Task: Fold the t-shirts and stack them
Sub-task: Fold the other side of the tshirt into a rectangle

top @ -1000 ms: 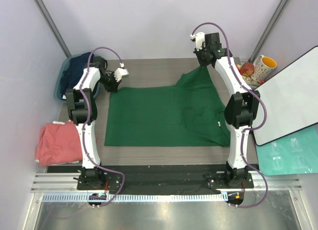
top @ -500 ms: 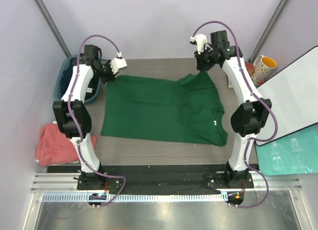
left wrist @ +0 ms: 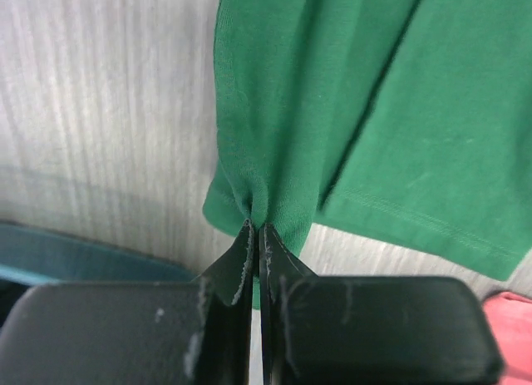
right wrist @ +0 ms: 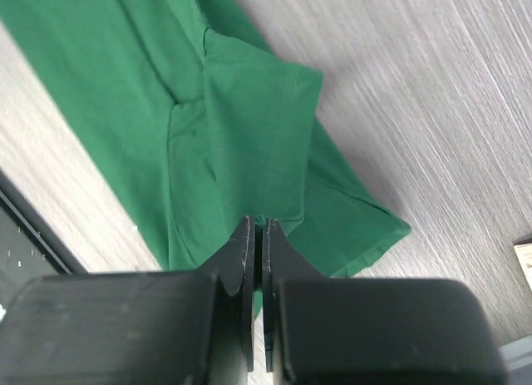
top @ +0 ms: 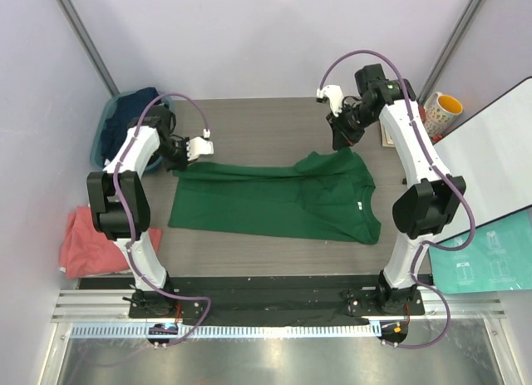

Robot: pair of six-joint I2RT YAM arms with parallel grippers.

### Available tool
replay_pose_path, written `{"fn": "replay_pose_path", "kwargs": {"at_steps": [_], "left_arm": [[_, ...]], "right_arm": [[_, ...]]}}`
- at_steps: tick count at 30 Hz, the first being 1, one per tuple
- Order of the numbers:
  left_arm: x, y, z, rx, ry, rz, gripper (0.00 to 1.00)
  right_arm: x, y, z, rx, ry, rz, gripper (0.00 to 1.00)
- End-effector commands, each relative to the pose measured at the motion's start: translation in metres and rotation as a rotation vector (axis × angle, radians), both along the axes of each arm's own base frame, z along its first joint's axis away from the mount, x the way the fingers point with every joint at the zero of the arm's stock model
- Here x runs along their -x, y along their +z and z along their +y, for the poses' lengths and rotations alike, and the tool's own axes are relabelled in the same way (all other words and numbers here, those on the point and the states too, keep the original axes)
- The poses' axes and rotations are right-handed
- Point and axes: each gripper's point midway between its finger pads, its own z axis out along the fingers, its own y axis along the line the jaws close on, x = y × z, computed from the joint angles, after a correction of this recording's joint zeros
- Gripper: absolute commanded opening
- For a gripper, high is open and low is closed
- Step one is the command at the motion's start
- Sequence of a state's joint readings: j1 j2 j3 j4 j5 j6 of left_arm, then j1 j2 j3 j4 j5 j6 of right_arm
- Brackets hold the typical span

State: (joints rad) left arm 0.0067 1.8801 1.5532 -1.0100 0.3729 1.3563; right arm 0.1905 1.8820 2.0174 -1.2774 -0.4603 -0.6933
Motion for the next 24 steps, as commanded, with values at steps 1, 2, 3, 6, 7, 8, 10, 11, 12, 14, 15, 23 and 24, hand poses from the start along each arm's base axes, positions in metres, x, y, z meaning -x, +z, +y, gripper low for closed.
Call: {"fn": "replay_pose_path", "kwargs": {"at_steps": [1, 2, 3, 6, 7, 8, 10, 11, 12, 14, 15, 23, 24], "left_arm": [[-0.021, 0.030, 0.010, -0.043, -0.007, -0.146, 0.00], [-0.021, 0.030, 0.010, -0.038, -0.001, -0.151, 0.00], [-0.023, 0.031, 0.011, -0.036, 0.003, -0.162, 0.00], [-0.025, 0.033, 0.011, -0.032, -0.002, -0.184, 0.00], [-0.022, 0.031, 0.011, -0.034, -0.009, -0.171, 0.00], [-0.019, 0.031, 0.011, -0.037, -0.022, -0.161, 0.00], [-0.012, 0.031, 0.011, -0.042, -0.055, -0.137, 0.01], [-0.010, 0.031, 0.010, -0.041, -0.064, -0.128, 0.01], [-0.008, 0.032, 0.010, -0.042, -0.079, -0.126, 0.01], [-0.005, 0.033, 0.010, -0.043, -0.086, -0.119, 0.01], [-0.004, 0.034, 0.010, -0.045, -0.092, -0.123, 0.02], [0.038, 0.033, 0.007, -0.038, -0.238, 0.002, 0.00], [0.049, 0.031, 0.006, -0.033, -0.257, 0.041, 0.00]], "right_arm": [[0.056, 0.021, -0.008, 0.012, 0.107, 0.056, 0.01], [0.065, 0.020, -0.008, 0.017, 0.120, 0.079, 0.01], [0.070, 0.021, -0.009, 0.022, 0.131, 0.078, 0.01], [0.085, 0.011, -0.010, 0.051, 0.162, 0.107, 0.01], [0.092, 0.005, -0.012, 0.066, 0.178, 0.119, 0.01], [0.096, 0.003, -0.011, 0.069, 0.190, 0.125, 0.01], [0.103, -0.004, -0.011, 0.081, 0.207, 0.146, 0.01], [0.103, -0.005, -0.012, 0.092, 0.208, 0.146, 0.01], [0.105, -0.007, -0.013, 0.101, 0.212, 0.148, 0.01], [0.110, -0.010, -0.016, 0.128, 0.230, 0.148, 0.01], [0.112, -0.011, -0.017, 0.139, 0.236, 0.147, 0.01], [0.140, -0.031, -0.021, 0.209, 0.303, 0.197, 0.01], [0.142, -0.031, -0.023, 0.222, 0.311, 0.192, 0.01]]}}
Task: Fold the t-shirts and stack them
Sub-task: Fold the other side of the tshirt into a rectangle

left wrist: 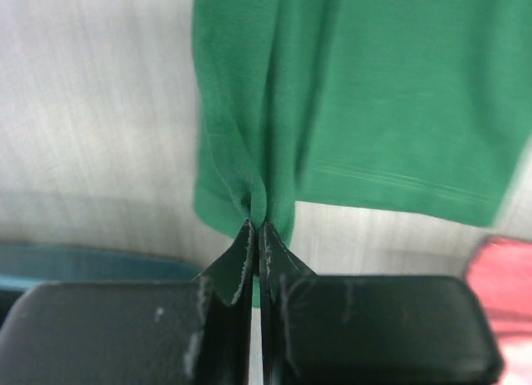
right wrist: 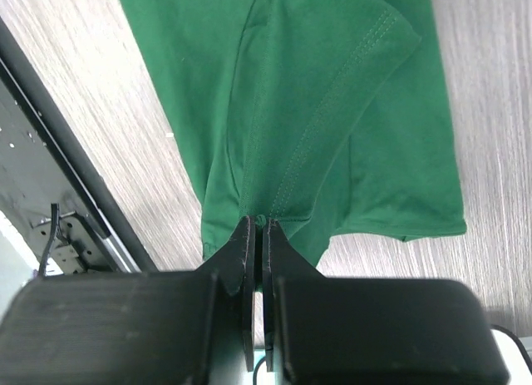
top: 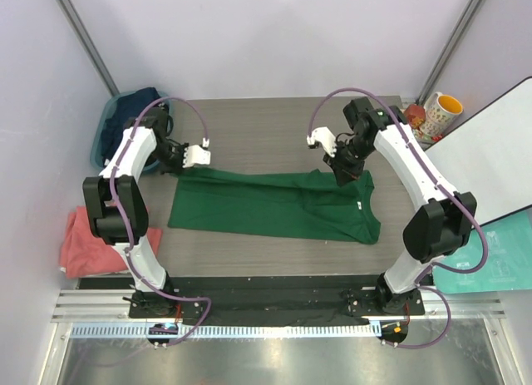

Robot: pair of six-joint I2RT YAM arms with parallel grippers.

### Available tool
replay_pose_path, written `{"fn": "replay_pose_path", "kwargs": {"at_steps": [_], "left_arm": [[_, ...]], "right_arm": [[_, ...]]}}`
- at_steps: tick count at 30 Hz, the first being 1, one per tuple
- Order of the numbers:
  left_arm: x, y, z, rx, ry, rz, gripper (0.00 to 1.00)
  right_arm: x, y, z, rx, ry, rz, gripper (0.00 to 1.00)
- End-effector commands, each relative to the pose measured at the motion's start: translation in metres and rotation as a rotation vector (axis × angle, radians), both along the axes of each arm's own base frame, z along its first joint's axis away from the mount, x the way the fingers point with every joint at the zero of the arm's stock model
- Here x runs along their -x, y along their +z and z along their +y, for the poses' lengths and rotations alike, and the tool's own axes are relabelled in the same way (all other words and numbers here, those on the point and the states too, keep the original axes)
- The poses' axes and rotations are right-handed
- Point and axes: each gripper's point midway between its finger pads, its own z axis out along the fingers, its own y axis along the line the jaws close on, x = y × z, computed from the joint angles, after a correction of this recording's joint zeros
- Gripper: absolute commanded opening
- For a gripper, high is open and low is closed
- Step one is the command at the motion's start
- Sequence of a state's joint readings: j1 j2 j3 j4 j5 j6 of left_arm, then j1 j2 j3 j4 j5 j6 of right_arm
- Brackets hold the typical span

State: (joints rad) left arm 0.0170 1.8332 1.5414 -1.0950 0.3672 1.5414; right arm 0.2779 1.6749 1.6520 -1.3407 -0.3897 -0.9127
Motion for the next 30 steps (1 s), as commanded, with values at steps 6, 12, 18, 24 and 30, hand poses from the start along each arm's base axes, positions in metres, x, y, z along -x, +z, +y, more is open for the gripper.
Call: {"fn": "replay_pose_path", "kwargs": {"at_steps": [6, 12, 18, 24, 30], "left_arm": [[0.058, 0.015, 0.002, -0.023, -0.164, 0.152, 0.00], [0.020, 0.020, -0.002, 0.000, -0.043, 0.009, 0.00], [-0.056, 0.043, -0.004, 0.099, 0.225, -0.259, 0.00], [-0.079, 0.038, 0.001, 0.101, 0.295, -0.368, 0.00], [-0.086, 0.031, -0.019, 0.117, 0.314, -0.429, 0.00]], "right_arm": [[0.061, 0.001, -0.015, 0.099, 0.087, 0.114, 0.01], [0.018, 0.002, -0.028, 0.196, 0.027, -0.053, 0.01], [-0.077, 0.039, -0.050, 0.250, -0.162, -0.511, 0.01], [-0.126, 0.056, -0.050, 0.223, -0.275, -0.684, 0.01], [-0.169, 0.066, -0.049, 0.197, -0.387, -0.827, 0.01]]}}
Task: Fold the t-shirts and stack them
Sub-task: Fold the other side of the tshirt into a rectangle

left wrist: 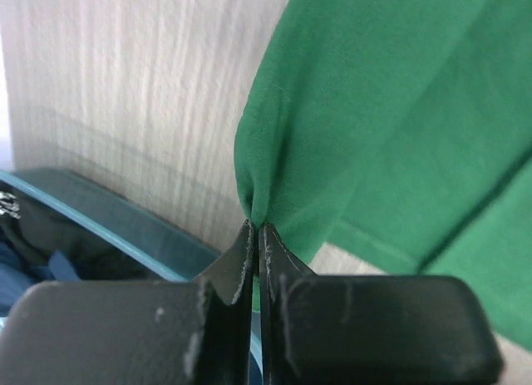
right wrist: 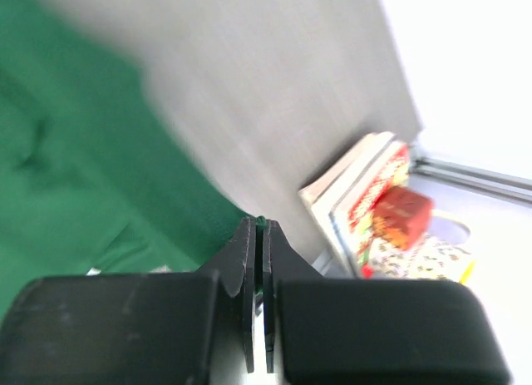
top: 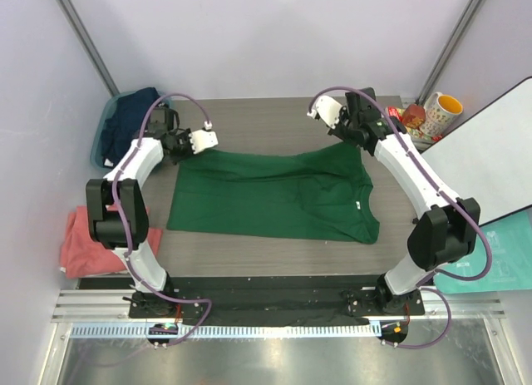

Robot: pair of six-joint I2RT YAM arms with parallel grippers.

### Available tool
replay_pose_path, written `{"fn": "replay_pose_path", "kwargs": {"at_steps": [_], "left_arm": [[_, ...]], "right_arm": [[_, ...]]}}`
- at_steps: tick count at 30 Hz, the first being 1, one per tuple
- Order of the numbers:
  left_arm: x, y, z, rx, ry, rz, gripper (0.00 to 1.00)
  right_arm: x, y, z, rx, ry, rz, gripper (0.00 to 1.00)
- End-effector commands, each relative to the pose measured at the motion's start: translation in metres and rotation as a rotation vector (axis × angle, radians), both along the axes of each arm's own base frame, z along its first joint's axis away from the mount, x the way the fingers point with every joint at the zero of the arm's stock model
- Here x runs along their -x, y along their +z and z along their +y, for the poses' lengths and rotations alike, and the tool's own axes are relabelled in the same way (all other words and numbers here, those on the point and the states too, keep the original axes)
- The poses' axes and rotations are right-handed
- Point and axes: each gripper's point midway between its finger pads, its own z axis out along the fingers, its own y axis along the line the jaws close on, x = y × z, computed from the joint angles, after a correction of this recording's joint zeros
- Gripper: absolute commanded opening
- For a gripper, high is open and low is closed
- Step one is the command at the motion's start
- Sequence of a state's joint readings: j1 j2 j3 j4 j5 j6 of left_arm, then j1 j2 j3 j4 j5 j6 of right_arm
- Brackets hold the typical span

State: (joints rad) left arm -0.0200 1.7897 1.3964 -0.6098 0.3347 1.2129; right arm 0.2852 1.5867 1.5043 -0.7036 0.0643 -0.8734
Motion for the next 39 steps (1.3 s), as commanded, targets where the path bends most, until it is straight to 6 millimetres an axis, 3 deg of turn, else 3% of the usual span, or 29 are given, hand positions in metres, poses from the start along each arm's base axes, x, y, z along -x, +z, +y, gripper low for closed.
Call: {"fn": "replay_pose_path", "kwargs": {"at_steps": [1, 2, 4, 13, 23, 26, 32, 33, 35, 39], "left_arm": [[-0.035, 0.037, -0.006, 0.009, 0.080, -0.243, 0.00], [-0.035, 0.031, -0.006, 0.006, 0.098, -0.257, 0.00], [-0.049, 0.042, -0.007, 0.011, 0.124, -0.353, 0.00], [-0.086, 0.056, 0.009, -0.067, 0.290, -0.567, 0.00], [-0.089, 0.049, 0.009, -0.107, 0.293, -0.592, 0.00], [-0.084, 0.043, 0.012, -0.140, 0.276, -0.593, 0.00], [-0.076, 0.037, 0.021, -0.158, 0.281, -0.583, 0.00], [-0.075, 0.035, 0.019, -0.152, 0.273, -0.572, 0.00], [-0.067, 0.026, 0.023, -0.144, 0.258, -0.509, 0.00], [-0.050, 0.006, 0.018, -0.117, 0.169, -0.379, 0.00]], "right_arm": [[-0.047, 0.027, -0.006, -0.034, -0.119, -0.214, 0.01], [-0.051, 0.028, -0.006, -0.034, -0.128, -0.230, 0.01], [-0.063, 0.032, -0.009, -0.032, -0.155, -0.276, 0.01], [-0.097, 0.032, -0.009, -0.035, -0.207, -0.388, 0.01], [-0.108, 0.038, 0.002, -0.085, -0.186, -0.411, 0.01], [-0.098, 0.047, 0.011, -0.116, -0.130, -0.375, 0.01], [-0.057, 0.057, 0.026, -0.179, -0.016, -0.259, 0.01], [-0.047, 0.050, 0.030, -0.185, 0.012, -0.204, 0.01], [-0.036, 0.056, 0.038, -0.221, 0.055, -0.172, 0.01], [-0.002, 0.036, 0.049, -0.246, 0.125, 0.013, 0.01]]}}
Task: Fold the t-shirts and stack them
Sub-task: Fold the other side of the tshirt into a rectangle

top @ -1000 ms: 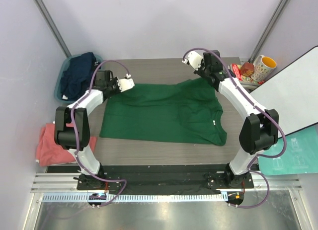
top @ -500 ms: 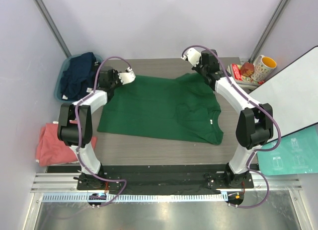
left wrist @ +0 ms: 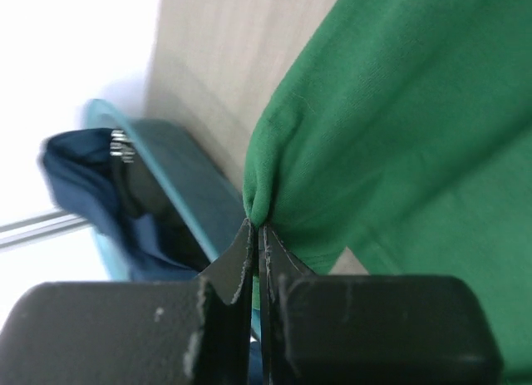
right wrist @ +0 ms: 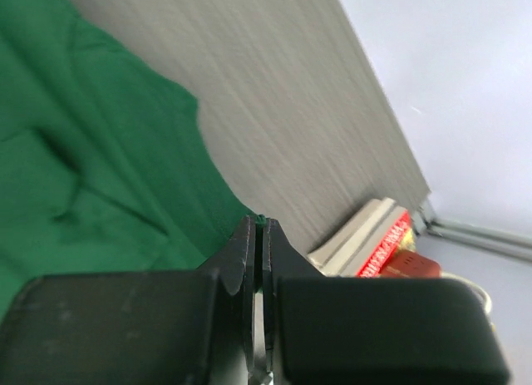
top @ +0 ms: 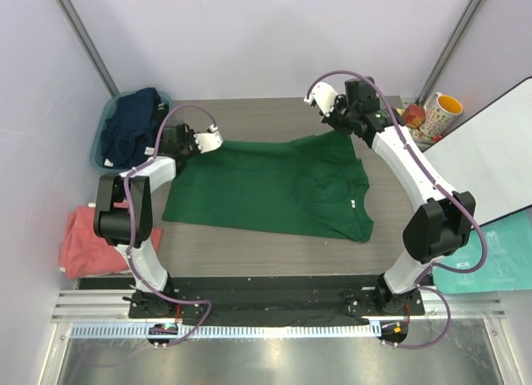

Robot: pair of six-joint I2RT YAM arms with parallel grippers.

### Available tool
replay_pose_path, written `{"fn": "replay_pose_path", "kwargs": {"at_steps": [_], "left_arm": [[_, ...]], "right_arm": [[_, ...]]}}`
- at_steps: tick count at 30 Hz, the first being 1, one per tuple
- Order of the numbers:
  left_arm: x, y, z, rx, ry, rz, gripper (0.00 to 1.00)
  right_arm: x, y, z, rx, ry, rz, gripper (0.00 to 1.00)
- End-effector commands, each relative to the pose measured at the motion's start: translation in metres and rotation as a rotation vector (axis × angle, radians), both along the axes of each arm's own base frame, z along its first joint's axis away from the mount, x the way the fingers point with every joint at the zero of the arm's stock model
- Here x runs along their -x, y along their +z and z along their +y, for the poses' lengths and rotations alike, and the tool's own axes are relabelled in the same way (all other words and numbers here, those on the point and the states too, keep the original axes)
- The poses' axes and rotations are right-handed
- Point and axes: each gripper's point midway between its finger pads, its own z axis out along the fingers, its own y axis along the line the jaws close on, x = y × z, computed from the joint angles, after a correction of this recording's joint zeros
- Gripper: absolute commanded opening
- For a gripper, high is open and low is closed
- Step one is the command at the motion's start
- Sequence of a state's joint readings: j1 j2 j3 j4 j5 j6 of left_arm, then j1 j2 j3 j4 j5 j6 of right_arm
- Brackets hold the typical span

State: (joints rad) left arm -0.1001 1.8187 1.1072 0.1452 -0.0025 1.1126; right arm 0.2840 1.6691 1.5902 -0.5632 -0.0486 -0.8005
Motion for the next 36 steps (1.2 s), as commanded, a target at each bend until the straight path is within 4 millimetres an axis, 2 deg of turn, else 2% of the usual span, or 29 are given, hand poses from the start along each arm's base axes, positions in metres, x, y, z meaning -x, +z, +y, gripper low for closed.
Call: {"fn": "replay_pose_path", "kwargs": {"at_steps": [1, 2, 3, 8, 14, 19, 20, 22, 23, 30, 36], "left_arm": [[0.013, 0.010, 0.001, 0.014, -0.080, 0.060, 0.00], [0.013, 0.009, 0.001, 0.004, -0.088, 0.061, 0.00], [0.019, 0.000, 0.002, -0.020, -0.106, 0.105, 0.00], [0.027, -0.012, 0.007, -0.115, -0.158, 0.148, 0.00], [0.025, -0.003, 0.005, -0.120, -0.193, 0.134, 0.01], [0.044, 0.002, -0.003, -0.112, -0.293, 0.198, 0.01], [0.055, -0.005, -0.006, -0.104, -0.335, 0.254, 0.01], [0.061, -0.003, -0.007, -0.105, -0.365, 0.286, 0.01], [0.071, -0.008, -0.009, -0.098, -0.388, 0.333, 0.01], [0.084, -0.006, -0.009, -0.104, -0.440, 0.430, 0.00], [0.099, -0.009, -0.009, -0.115, -0.492, 0.524, 0.00]], "right_arm": [[0.044, 0.013, 0.016, -0.076, 0.116, 0.137, 0.01], [0.054, 0.005, 0.019, -0.079, 0.141, 0.192, 0.01], [0.058, 0.002, 0.020, -0.080, 0.151, 0.216, 0.02], [0.085, -0.015, 0.023, -0.069, 0.216, 0.350, 0.01], [0.114, -0.035, 0.017, 0.011, 0.296, 0.463, 0.01], [0.128, -0.051, 0.016, 0.051, 0.347, 0.538, 0.01], [0.132, -0.054, 0.016, 0.058, 0.356, 0.561, 0.01], [0.136, -0.059, 0.015, 0.072, 0.376, 0.584, 0.01], [0.140, -0.060, 0.015, 0.077, 0.388, 0.599, 0.01], [0.157, -0.073, 0.022, 0.116, 0.465, 0.677, 0.01], [0.167, -0.082, 0.019, 0.153, 0.513, 0.729, 0.01]]}}
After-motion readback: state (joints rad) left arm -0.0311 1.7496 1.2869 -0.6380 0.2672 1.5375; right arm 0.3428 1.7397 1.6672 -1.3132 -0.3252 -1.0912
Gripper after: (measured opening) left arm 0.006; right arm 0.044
